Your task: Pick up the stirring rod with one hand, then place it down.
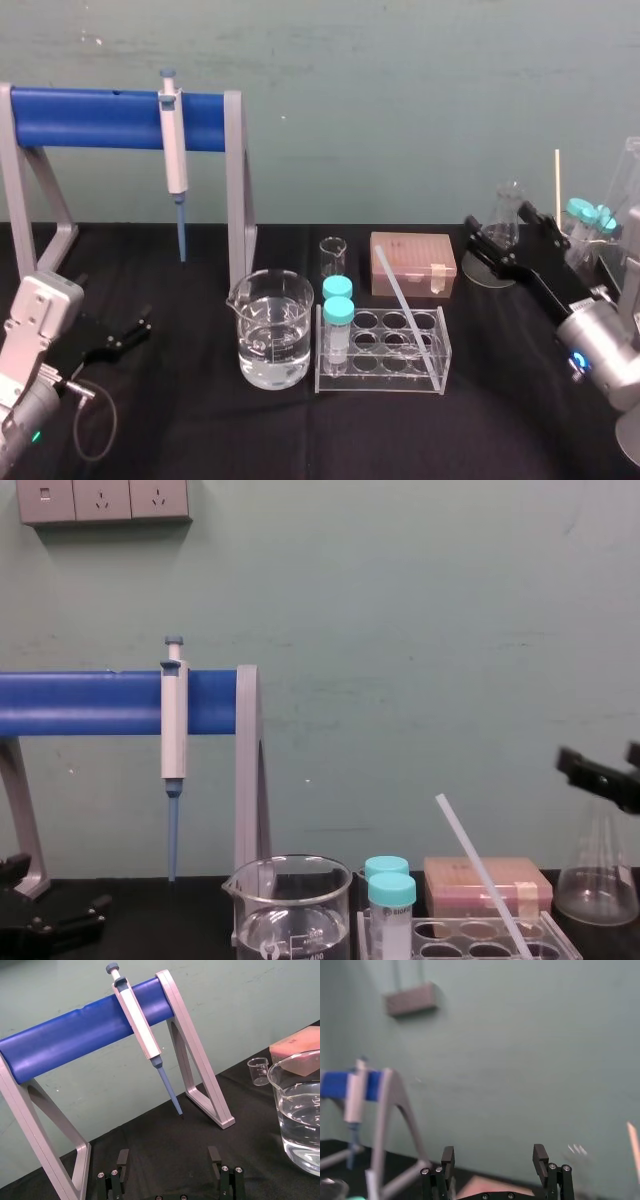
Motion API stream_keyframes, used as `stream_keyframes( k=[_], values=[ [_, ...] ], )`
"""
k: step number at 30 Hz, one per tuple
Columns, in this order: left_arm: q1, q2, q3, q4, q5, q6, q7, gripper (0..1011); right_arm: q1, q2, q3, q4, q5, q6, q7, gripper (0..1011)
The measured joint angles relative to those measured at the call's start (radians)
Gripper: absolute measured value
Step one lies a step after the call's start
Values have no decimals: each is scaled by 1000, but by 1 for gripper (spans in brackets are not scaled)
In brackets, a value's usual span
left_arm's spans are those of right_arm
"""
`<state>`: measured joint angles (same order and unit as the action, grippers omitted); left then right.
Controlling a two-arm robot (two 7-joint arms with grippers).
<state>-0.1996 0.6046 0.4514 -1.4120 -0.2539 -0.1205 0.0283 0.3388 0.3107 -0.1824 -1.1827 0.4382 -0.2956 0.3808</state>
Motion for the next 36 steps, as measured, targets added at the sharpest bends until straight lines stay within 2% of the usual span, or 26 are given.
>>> stream_keyframes(
  k=[4,5,8,11,36],
  values=[
    [0,0,0,0,0,0,0,1000,-57,9,25,-58,-21,129,-87,1003],
    [0,0,0,0,0,0,0,1000,-57,9,25,-58,-21,129,-87,1003],
    [0,0,0,0,0,0,0,1000,-78,13,30,-71,-33,211,-119,1003],
    [0,0,0,0,0,0,0,1000,-81,9,32,-71,-45,247,-133,1003],
    [0,0,0,0,0,0,0,1000,-80,5,36,-69,-50,253,-139,1003]
  ],
)
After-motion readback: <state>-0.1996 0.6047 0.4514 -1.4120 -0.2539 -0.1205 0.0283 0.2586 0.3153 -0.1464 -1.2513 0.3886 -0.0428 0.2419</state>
